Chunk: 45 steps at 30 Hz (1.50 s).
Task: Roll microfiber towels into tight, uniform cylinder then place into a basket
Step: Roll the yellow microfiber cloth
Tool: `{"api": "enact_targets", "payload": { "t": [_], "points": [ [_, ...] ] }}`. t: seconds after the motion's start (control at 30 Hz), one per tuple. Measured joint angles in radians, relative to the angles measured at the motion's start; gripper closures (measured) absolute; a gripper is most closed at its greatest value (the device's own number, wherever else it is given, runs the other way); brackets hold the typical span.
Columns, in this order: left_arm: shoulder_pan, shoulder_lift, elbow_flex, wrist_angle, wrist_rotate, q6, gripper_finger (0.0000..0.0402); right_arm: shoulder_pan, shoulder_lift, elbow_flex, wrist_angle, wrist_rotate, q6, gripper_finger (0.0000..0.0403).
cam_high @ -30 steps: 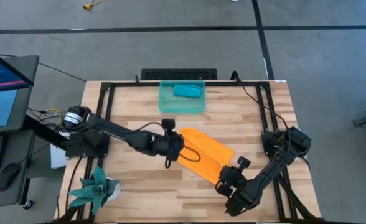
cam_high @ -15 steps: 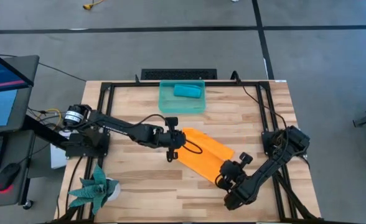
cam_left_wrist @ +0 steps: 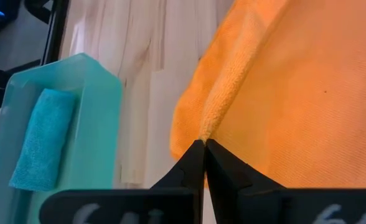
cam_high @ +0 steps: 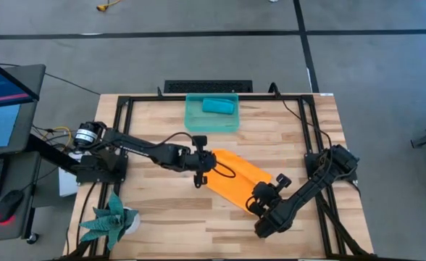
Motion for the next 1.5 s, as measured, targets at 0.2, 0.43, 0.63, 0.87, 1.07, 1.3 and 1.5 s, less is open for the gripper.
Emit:
{"api": "enact_targets", "payload": {
  "t": [0.2,0.43,0.63,0.87,1.07,1.3,1.5],
  "points": [
    [0.000,0.000,0.000,-0.006,0.001,0.002,0.0401,0.000,0.000,0.000,0.007,0.000,0.015,0.0397],
    [0.005,0.000,0.000,-0.007,0.000,-0.012,0.0375,0.000,0.000,0.000,0.007,0.001,0.025,0.0397],
    [0.011,0.000,0.000,-0.007,-0.007,-0.006,0.0301,0.000,0.000,0.000,0.018,0.001,0.027,0.0397],
    [0.030,0.000,0.000,-0.056,0.051,-0.034,0.0252,-0.002,0.000,-0.028,0.019,0.001,0.082,0.0397],
    [0.036,0.000,0.000,-0.069,0.305,-0.037,0.0251,-0.026,0.000,-0.097,0.033,-0.060,0.103,0.0395],
    [0.023,-0.001,-0.015,0.057,0.368,0.015,0.0258,-0.051,0.000,-0.135,0.093,-0.087,0.095,0.0363],
    [0.024,-0.001,-0.092,0.234,0.399,0.031,0.0257,-0.052,0.000,-0.135,0.100,-0.104,0.076,0.0317]
  ]
}}
